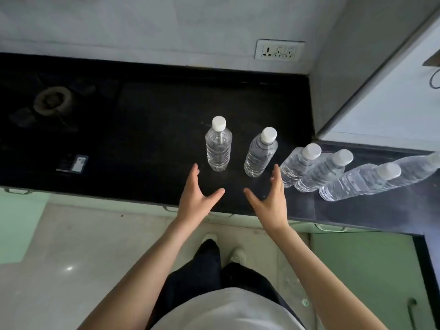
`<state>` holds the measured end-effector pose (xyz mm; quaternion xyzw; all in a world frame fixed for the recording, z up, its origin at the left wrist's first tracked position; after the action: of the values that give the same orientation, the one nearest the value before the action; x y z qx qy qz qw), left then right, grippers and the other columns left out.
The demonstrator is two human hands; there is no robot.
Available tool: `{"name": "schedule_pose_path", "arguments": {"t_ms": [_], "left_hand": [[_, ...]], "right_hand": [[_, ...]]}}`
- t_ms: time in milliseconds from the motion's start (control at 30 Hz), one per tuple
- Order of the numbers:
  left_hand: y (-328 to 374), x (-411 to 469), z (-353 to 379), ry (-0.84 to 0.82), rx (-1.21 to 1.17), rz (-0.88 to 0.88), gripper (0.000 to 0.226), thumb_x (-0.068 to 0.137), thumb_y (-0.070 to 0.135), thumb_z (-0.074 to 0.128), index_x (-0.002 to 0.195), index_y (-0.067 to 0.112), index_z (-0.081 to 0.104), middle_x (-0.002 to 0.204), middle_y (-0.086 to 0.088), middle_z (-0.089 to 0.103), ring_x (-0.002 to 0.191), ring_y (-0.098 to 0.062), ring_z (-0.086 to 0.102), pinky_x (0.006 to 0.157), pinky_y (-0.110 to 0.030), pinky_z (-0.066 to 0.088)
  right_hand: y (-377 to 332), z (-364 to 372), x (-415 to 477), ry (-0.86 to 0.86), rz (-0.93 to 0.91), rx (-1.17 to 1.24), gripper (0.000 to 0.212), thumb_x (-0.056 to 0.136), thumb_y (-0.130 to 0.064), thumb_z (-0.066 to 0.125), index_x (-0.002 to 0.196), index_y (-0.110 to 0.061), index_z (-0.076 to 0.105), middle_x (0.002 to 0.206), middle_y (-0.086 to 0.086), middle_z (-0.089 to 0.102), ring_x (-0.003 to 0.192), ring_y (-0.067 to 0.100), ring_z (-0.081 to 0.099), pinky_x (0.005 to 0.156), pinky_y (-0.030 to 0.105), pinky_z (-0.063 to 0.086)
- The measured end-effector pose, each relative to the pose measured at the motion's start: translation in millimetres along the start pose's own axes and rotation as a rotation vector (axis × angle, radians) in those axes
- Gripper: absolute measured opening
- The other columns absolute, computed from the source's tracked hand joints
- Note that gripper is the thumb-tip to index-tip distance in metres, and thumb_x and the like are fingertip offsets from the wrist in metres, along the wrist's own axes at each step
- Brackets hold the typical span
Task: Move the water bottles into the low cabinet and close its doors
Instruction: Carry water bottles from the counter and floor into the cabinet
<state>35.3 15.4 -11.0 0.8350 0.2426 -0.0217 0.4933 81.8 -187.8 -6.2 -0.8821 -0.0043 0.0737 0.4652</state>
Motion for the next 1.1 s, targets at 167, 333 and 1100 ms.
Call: {"name": "schedule_pose_path", "arguments": {"t_ms": [167, 333, 1100], "left_hand": [[16.0, 60.2, 7.5, 0.024, -0.168, -0.039, 0.107, 0.068, 0.030, 0.088, 0.151, 0.026, 0.020, 0.150, 0.005, 0.039, 0.134, -0.005, 0.039, 0.101, -0.021, 0.033], [15.3, 95.5, 15.8, -0.008, -0.156, 0.024, 0.087, 0.062, 0.019, 0.090, 0.134, 0.028, 0.042, 0.124, 0.016, 0.057, 0.104, 0.010, 0.055, 0.080, 0.004, 0.034], [-13.8, -79.5, -63.1, 0.152, -0.383, -0.234, 0.035, 0.071, 0.025, 0.080, 0.103, 0.026, 0.065, 0.094, 0.005, 0.073, 0.086, -0.006, 0.070, 0.072, -0.022, 0.054]], "right_hand": [[-6.9, 21.0, 54.5, 0.174, 0.159, 0.161, 0.103, 0.070, -0.034, 0.085, 0.151, -0.026, 0.023, 0.151, -0.005, 0.040, 0.137, 0.014, 0.041, 0.110, 0.032, 0.037], [18.4, 38.3, 80.0, 0.208, 0.313, 0.202, 0.076, 0.065, -0.028, 0.088, 0.127, -0.022, 0.045, 0.118, -0.005, 0.064, 0.108, 0.015, 0.062, 0.093, 0.032, 0.049], [-37.3, -3.0, -44.9, -0.291, 0.091, 0.514, 0.043, 0.068, -0.028, 0.078, 0.103, -0.015, 0.058, 0.087, 0.003, 0.068, 0.076, 0.010, 0.064, 0.066, 0.020, 0.053]]}}
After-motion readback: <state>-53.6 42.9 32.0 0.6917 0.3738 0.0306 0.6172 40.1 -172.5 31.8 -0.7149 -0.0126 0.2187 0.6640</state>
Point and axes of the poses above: each hand's wrist, its own x-axis towards the middle knuckle, its own z-axis out of the palm, y = z × x, the point moved 4 cm from there along x, towards the middle knuckle
